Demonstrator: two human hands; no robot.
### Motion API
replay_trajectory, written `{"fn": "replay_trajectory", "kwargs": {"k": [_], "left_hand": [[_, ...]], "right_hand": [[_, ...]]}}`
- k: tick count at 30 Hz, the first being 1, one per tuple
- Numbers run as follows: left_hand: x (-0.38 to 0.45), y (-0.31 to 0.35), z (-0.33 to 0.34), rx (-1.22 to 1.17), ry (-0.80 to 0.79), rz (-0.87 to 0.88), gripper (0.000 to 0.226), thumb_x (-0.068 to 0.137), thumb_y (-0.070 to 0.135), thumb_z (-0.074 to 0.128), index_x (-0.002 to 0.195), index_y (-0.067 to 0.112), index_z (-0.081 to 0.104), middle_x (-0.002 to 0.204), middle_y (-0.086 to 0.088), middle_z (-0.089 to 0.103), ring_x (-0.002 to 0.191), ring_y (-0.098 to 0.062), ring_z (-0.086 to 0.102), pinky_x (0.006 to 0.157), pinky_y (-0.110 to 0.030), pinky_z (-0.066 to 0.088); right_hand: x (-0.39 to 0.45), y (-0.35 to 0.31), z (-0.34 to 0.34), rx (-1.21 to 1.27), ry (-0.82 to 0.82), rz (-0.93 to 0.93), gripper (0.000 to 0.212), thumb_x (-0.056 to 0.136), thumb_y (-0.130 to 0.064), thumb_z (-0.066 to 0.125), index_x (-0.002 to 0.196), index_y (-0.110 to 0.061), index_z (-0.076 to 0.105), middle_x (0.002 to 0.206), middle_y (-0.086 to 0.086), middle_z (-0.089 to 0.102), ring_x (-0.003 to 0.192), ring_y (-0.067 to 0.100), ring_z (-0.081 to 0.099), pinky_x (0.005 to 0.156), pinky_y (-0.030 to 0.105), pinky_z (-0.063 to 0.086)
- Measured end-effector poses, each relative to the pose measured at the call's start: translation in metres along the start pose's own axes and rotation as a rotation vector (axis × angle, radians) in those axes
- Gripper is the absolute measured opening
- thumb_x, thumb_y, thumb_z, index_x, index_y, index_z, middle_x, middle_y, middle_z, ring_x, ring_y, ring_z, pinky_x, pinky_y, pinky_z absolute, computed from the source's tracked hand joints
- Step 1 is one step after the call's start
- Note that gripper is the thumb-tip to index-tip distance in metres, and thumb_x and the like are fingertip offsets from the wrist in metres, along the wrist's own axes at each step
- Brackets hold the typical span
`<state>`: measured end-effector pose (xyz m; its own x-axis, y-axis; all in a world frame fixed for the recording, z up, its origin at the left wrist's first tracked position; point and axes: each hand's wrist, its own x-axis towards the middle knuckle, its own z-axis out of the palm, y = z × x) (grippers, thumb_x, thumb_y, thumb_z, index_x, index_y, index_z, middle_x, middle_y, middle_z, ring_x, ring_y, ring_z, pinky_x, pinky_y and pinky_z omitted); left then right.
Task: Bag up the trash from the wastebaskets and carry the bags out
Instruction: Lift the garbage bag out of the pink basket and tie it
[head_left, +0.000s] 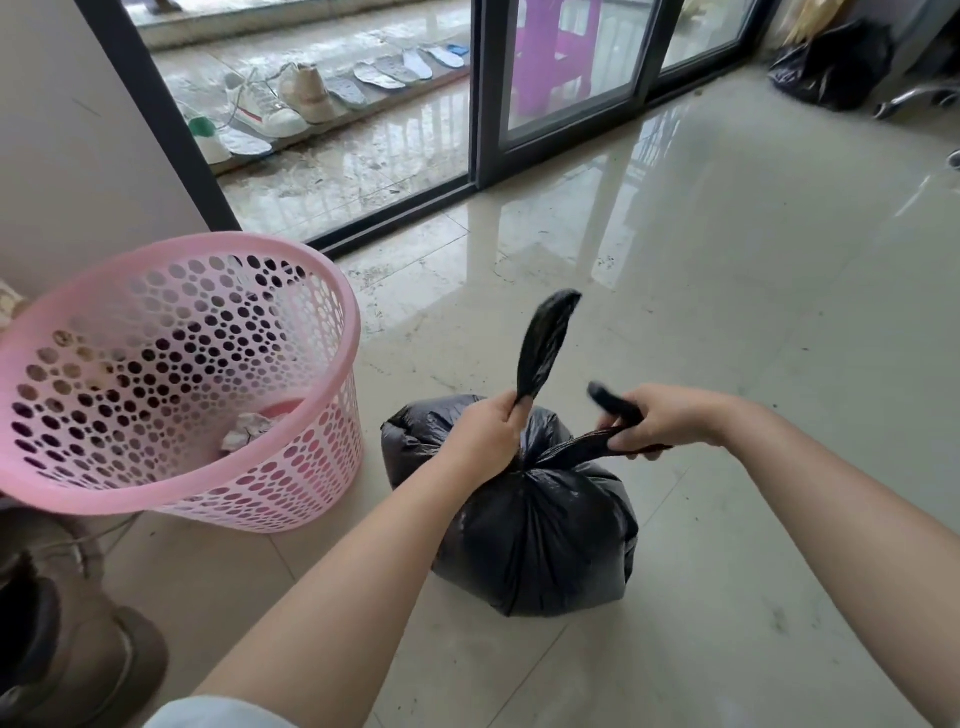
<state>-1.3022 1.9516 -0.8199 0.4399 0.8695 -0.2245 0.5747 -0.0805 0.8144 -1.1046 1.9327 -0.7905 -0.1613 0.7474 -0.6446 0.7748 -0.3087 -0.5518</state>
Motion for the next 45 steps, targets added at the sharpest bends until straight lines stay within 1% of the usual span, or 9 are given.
{"fn": "replay_trajectory", "kwargs": {"k": [3,9,14,18,21,26,34,39,45], "left_hand": [[-0.001,-0.006,0.0,0.335,-0.093,-0.051,0.049,0.089,0.044,0.046,0.122,0.008,0.044,0.112,-0.013,0.062,0.104,-0.03,0.057,0.08,-0.033,0.041],[0.0,-0.005,0.015,0.731,-0.027,-0.133,0.08,0.072,0.077,0.04,0.114,0.009,0.048,0.107,-0.008,0.063,0.102,-0.029,0.06,0.068,-0.032,0.04],[0.003,-0.01,0.009,0.72,0.04,-0.149,0.061,0.094,0.05,0.018,0.102,0.011,0.064,0.102,-0.011,0.066,0.097,-0.031,0.06,0.068,-0.031,0.039],[0.004,-0.01,-0.004,0.509,-0.089,-0.053,0.051,0.096,0.038,0.028,0.071,0.005,0.058,0.062,-0.003,0.051,0.067,-0.025,0.049,0.059,-0.029,0.034],[0.003,-0.009,-0.007,0.28,-0.125,-0.019,0.045,0.091,0.033,0.041,0.049,0.017,0.036,0.05,-0.001,0.044,0.053,-0.02,0.044,0.054,-0.03,0.032],[0.002,-0.009,-0.008,-0.108,-0.078,-0.154,0.04,0.095,0.03,0.039,0.058,0.015,0.048,0.034,0.003,0.051,0.028,-0.008,0.041,0.036,-0.018,0.033],[-0.001,-0.025,-0.025,-0.863,-0.342,-0.414,0.028,0.099,0.02,0.031,0.087,0.014,0.056,0.054,-0.004,0.071,0.046,-0.011,0.065,0.05,-0.018,0.054],[-0.001,-0.034,-0.028,-1.155,-0.327,-0.337,0.034,0.098,0.026,0.031,0.076,0.016,0.055,0.058,-0.001,0.069,0.054,-0.01,0.065,0.057,-0.017,0.055],[0.0,-0.041,-0.011,-1.025,-0.256,-0.27,0.054,0.089,-0.004,0.047,0.041,0.02,0.053,0.044,0.006,0.056,0.044,-0.004,0.056,0.05,-0.016,0.05]], "right_hand": [[-0.005,0.002,-0.011,0.353,0.054,-0.081,0.027,0.089,0.004,0.045,0.076,-0.014,0.06,0.065,0.005,0.055,0.048,0.009,0.051,0.045,0.011,0.047],[0.005,-0.01,-0.01,0.812,0.031,-0.289,0.041,0.09,0.005,0.036,0.068,-0.01,0.068,0.057,0.002,0.07,0.047,0.011,0.063,0.051,0.019,0.055],[0.007,-0.014,-0.004,1.02,0.023,-0.306,0.04,0.088,0.006,0.037,0.078,-0.015,0.07,0.071,0.0,0.074,0.066,0.014,0.07,0.062,0.023,0.059],[0.012,-0.012,0.0,0.245,0.393,-0.231,0.048,0.081,0.009,0.052,0.125,-0.01,0.048,0.13,0.005,0.053,0.121,0.03,0.046,0.095,0.023,0.04],[0.021,-0.023,0.013,-0.387,0.282,-0.205,0.071,0.077,-0.011,0.064,0.14,-0.023,0.032,0.152,-0.001,0.026,0.143,0.021,0.014,0.117,0.037,0.015],[0.028,-0.039,0.029,-0.474,0.184,-0.152,0.017,0.086,-0.004,0.041,0.086,-0.005,0.058,0.099,0.02,0.06,0.092,0.03,0.053,0.073,0.029,0.038],[0.005,-0.061,0.006,-0.219,0.198,-0.152,0.034,0.089,-0.025,0.047,0.06,-0.016,0.063,0.032,-0.009,0.036,0.033,0.005,0.033,0.029,0.011,0.024],[-0.004,-0.062,0.022,-0.218,0.078,-0.187,0.038,0.09,-0.036,0.046,0.055,-0.028,0.06,0.027,-0.008,0.032,0.028,0.006,0.032,0.03,0.009,0.024],[-0.004,-0.033,0.04,-0.009,-0.194,-0.046,0.033,0.093,-0.029,0.044,0.066,-0.027,0.063,0.036,-0.01,0.031,0.037,0.008,0.029,0.037,0.012,0.03]]}}
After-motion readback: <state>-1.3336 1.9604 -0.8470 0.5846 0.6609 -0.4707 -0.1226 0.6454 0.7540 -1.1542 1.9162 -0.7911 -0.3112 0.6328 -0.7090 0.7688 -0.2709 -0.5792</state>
